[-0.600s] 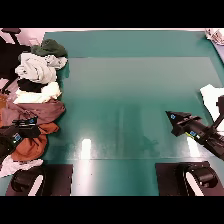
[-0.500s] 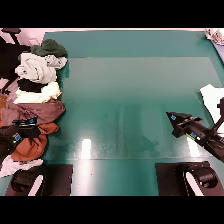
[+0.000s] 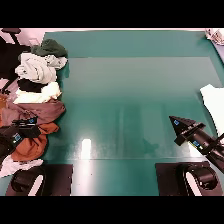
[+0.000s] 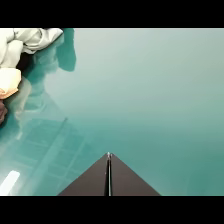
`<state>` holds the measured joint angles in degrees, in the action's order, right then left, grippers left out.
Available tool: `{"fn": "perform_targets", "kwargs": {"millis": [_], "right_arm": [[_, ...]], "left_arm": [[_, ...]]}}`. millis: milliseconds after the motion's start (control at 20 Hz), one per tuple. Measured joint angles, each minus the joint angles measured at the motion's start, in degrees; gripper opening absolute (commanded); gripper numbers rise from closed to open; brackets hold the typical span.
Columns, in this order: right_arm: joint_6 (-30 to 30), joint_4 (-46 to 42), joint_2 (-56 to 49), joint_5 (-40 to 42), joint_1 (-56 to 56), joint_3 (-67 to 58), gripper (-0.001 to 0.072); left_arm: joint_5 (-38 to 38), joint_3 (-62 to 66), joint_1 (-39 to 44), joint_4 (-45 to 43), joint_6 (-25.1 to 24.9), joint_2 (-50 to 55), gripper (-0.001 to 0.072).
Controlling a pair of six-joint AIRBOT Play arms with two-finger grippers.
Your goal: Fold the shirts.
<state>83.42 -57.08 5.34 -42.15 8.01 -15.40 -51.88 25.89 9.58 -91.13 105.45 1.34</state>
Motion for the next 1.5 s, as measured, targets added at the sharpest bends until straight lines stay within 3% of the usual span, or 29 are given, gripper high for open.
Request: {"fn": "perform_targets", "kwargs": {"millis": [250, 450, 600, 800, 850, 900, 950, 1200, 1500], "right_arm": [[3.82, 0.13, -2.21, -0.09, 0.0, 0.22, 0.0019], [7.65, 3.3, -8.35, -1.7, 0.0, 0.09, 0.0019], [8.79, 8.26, -13.57, -3.08, 0.0, 0.04, 0.0019], [7.87, 12.85, -19.71, -5.05, 0.0, -0.59, 0.0019], [6.78, 13.31, -21.05, -5.92, 0.0, -1.14, 0.002], [5.49, 13.73, -22.38, -6.97, 0.0, -1.81, 0.002], [4.02, 13.99, -23.82, -8.13, 0.0, -2.71, 0.002], [-1.18, 14.69, -30.69, -11.78, 0.0, -7.91, 0.0021], [-5.77, 14.93, -37.18, -14.16, 0.0, -13.68, 0.0021]], "left_arm": [[0.17, 0.0, 0.0, 0.0, 0.02, 0.0, 0.0056], [5.79, 0.11, 0.0, 0.61, 0.72, 0.0, 0.0056], [8.46, 1.29, 0.0, 1.07, 4.72, 0.9, 0.0056], [4.24, 10.19, 0.0, -5.7, 10.99, 10.16, 0.0087], [1.55, 14.32, 0.0, -8.44, 11.74, 14.27, 0.0177], [-1.44, 18.71, 0.0, -10.99, 11.91, 18.64, 0.0505], [-4.87, 23.34, 0.0, -13.25, 11.58, 23.43, 0.0702], [-21.86, 41.94, -4.79, -20.55, 8.57, 47.5, 0.0706], [-30.1, 46.93, -28.44, -4.96, 8.72, 58.55, 0.0706]]}}
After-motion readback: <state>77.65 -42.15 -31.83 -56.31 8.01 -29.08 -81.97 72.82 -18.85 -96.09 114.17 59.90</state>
